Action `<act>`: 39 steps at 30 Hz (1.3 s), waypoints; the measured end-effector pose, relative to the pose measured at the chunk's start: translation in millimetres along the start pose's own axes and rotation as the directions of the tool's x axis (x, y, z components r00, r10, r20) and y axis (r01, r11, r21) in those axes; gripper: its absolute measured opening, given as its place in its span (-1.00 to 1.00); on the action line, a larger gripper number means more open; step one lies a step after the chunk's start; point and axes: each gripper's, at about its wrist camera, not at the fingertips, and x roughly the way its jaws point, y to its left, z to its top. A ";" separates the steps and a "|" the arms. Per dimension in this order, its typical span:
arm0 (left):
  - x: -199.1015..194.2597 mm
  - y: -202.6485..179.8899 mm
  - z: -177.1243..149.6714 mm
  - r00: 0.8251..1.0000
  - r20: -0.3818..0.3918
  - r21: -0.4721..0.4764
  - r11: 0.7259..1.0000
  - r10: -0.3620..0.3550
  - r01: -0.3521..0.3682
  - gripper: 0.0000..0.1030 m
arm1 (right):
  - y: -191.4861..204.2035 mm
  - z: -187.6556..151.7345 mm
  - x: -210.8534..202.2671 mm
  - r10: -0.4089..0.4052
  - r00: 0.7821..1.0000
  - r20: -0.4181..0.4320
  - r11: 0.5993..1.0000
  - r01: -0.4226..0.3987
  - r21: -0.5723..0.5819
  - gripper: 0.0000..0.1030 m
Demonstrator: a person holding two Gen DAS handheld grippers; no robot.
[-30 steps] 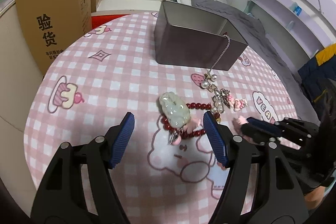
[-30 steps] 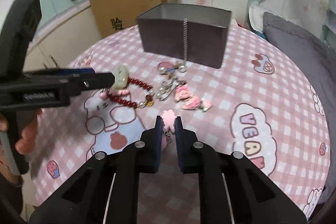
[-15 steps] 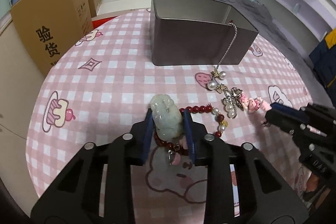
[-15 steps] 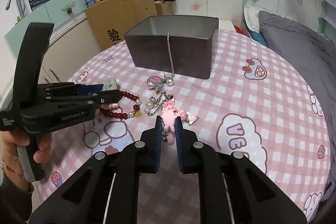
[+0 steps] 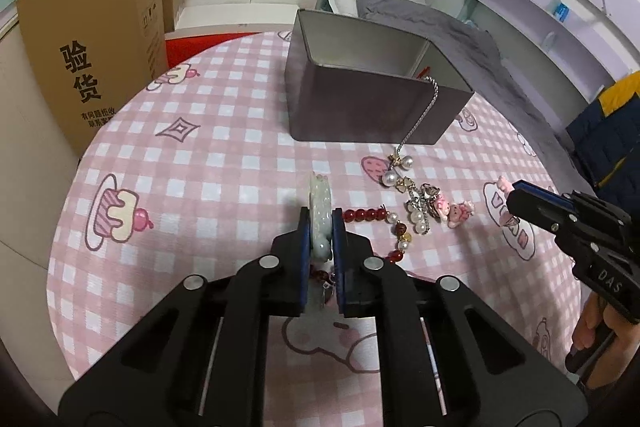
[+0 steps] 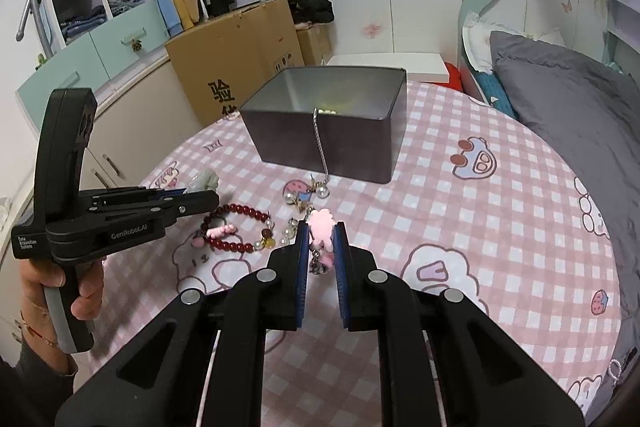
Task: Organize jewelry
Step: 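Carry the jade pendant and pink charm into the tin box and release them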
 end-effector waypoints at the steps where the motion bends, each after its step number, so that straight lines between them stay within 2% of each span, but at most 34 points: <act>1: -1.3 0.9 0.6 1.000 0.000 -0.003 1.000 -0.008 0.008 -0.80 | 0.1 0.7 -1.0 0.005 1.000 0.003 1.000 -0.005 0.002 -0.79; 3: -8.3 1.8 2.6 0.999 0.014 -0.011 0.999 -0.035 0.035 -0.80 | -2.3 4.5 -4.1 0.030 0.999 0.015 0.999 -0.030 0.016 -0.79; 5: -19.8 0.2 8.7 0.995 0.039 -0.019 0.996 -0.091 0.092 -0.80 | -4.7 10.2 -7.1 0.050 0.998 0.028 0.998 -0.051 0.026 -0.79; 9: -35.2 -8.9 33.1 0.983 0.092 0.002 0.988 -0.157 0.157 -0.80 | -7.5 31.3 -11.9 0.057 0.996 0.072 0.998 -0.059 0.025 -0.79; 14: -31.1 -25.6 73.0 0.976 0.111 0.049 0.982 -0.188 0.184 -0.80 | -16.7 62.4 -7.5 0.080 0.989 0.120 0.996 -0.086 0.040 -0.79; 19: -8.4 -33.0 102.4 0.977 0.088 0.060 0.980 -0.193 0.189 -0.80 | -20.6 89.5 2.8 0.103 0.983 0.154 0.992 -0.112 0.050 -0.79; 23: 15.4 -33.9 114.8 0.983 0.052 0.055 0.983 -0.179 0.176 -0.80 | -20.7 96.0 20.0 0.101 0.985 0.138 0.993 -0.108 0.046 -0.79; 30: 43.3 -27.6 113.8 0.987 -0.011 0.033 0.987 -0.160 0.160 -0.80 | -28.3 92.3 52.0 0.081 0.995 0.066 0.995 -0.084 0.058 -0.79; 39: 56.5 -29.1 111.6 0.988 -0.056 0.032 0.989 -0.143 0.145 -0.79 | -31.2 83.6 58.4 0.074 0.997 0.038 0.995 -0.076 0.067 -0.73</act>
